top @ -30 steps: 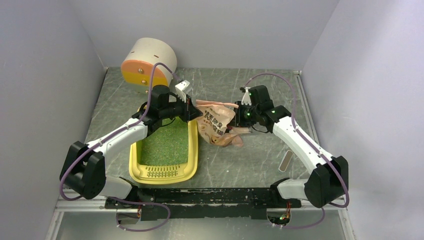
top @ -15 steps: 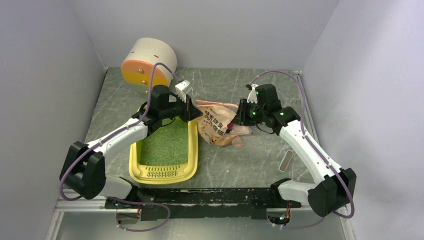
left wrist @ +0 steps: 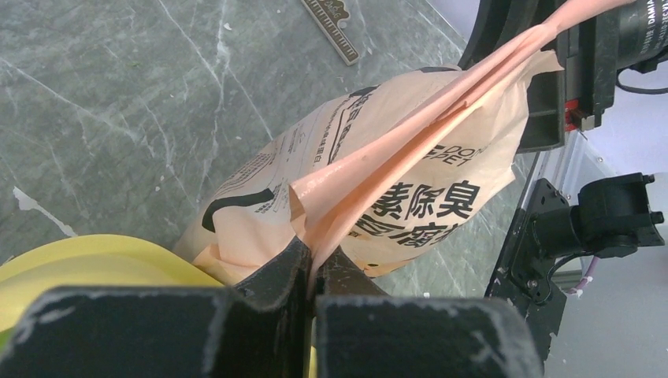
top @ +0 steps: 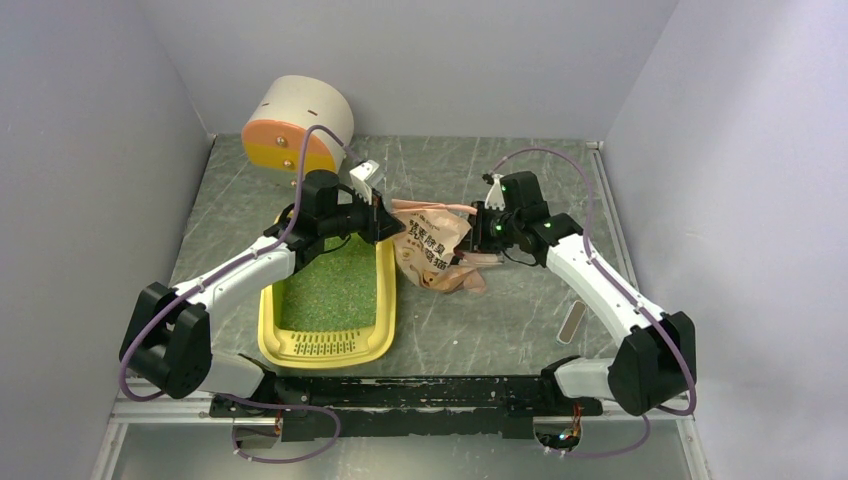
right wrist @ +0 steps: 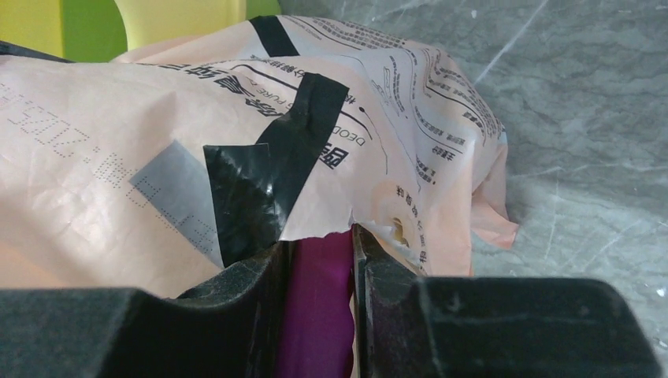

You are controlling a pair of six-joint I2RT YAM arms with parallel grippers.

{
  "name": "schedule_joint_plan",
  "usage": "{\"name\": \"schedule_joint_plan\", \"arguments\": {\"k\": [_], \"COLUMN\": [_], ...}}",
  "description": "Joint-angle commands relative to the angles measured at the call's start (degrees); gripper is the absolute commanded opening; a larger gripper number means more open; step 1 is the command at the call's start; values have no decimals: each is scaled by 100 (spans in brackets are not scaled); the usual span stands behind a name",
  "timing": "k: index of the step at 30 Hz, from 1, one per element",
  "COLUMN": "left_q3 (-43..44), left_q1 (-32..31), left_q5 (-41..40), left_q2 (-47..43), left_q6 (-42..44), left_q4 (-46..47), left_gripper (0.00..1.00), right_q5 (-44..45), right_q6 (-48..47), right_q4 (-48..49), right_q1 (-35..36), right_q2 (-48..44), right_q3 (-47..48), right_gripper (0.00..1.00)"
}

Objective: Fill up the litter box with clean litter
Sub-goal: 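Scoop the cat litter from the cat litter bag.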

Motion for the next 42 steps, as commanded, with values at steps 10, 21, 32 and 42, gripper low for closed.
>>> {"name": "schedule_joint_plan", "arguments": {"k": [10, 21, 32, 42], "left_q3": [-57, -147, -269, -216], "left_q1": [-78, -78, -78, -79], "left_q5": [193, 211, 229, 29], "left_q2": [-59, -72, -92, -97], "left_q6": [-240, -309, -362, -448], "left_q4": [355, 463, 578, 633], "left_gripper": [5, 5, 5, 5], "right_q5": [-1514, -2567, -3266, -3637], "right_q6": [1738, 3662, 5009, 4208], "right_q4": [2656, 5170, 7501, 6154], "right_q1": [-113, -910, -1498, -2309], "right_q2": [-679, -917, -1033, -1841], "right_q3": [-1103, -2447, -3553, -3554], "right_gripper": [0, 0, 0, 0]}}
